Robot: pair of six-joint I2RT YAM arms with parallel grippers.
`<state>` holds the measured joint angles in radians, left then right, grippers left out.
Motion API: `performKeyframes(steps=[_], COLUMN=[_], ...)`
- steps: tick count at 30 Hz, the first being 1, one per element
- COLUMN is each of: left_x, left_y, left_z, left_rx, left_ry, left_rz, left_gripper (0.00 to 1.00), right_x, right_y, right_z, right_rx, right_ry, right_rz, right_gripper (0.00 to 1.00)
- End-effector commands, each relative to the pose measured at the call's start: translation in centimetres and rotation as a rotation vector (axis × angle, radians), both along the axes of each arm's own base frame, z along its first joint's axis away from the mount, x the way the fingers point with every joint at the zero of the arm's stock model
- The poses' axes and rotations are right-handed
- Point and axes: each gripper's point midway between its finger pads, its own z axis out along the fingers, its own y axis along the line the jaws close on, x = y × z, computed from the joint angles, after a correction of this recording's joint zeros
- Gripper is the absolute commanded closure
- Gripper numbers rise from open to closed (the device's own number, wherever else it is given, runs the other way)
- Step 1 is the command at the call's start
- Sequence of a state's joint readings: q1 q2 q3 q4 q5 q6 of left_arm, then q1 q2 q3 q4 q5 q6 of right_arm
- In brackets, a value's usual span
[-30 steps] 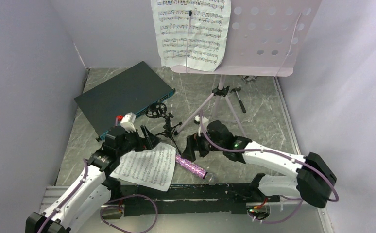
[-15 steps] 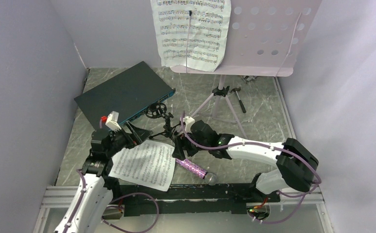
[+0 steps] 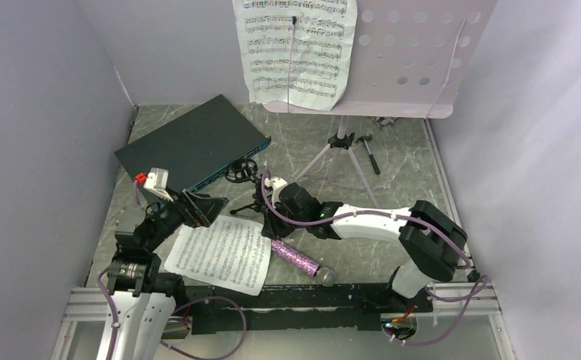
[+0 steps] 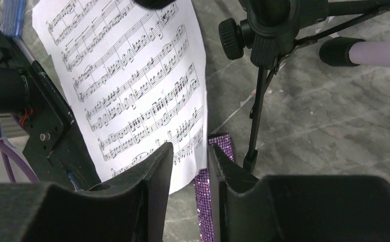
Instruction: Set up the instrument practice props
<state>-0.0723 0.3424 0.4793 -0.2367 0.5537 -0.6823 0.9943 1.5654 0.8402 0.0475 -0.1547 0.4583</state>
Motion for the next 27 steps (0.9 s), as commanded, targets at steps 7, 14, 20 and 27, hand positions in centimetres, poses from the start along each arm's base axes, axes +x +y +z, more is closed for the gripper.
performKeyframes(steps=[7, 14, 20, 27], left_x=[-3.2, -4.7, -5.0, -5.0], left_y=[-0.7, -1.7, -1.8, -2.2], left_z=[6.2, 7.0, 6.6, 6.2], left_rx=[0.187, 0.289, 0.391, 0.435], left_ry=[-0.311, -0.389, -0.37, -0.387], left_rz=[-0.138, -0.278, -0.363, -0.446], left_gripper=[0.06, 0.06, 0.06, 0.06], right_x=[1.5, 1.7, 1.0, -0.8], right_y=[2.4, 1.5, 0.4, -1.4], right_z=[2.3, 3.9, 6.5, 9.8], right_rx=[0.048, 0.033, 0.021, 0.028], right_ry=[-0.07, -0.138, -0.203, -0.278], right_rz=[0.024, 0.048, 0.113, 0.225], right_gripper=[0.93, 1.0, 1.0, 1.0])
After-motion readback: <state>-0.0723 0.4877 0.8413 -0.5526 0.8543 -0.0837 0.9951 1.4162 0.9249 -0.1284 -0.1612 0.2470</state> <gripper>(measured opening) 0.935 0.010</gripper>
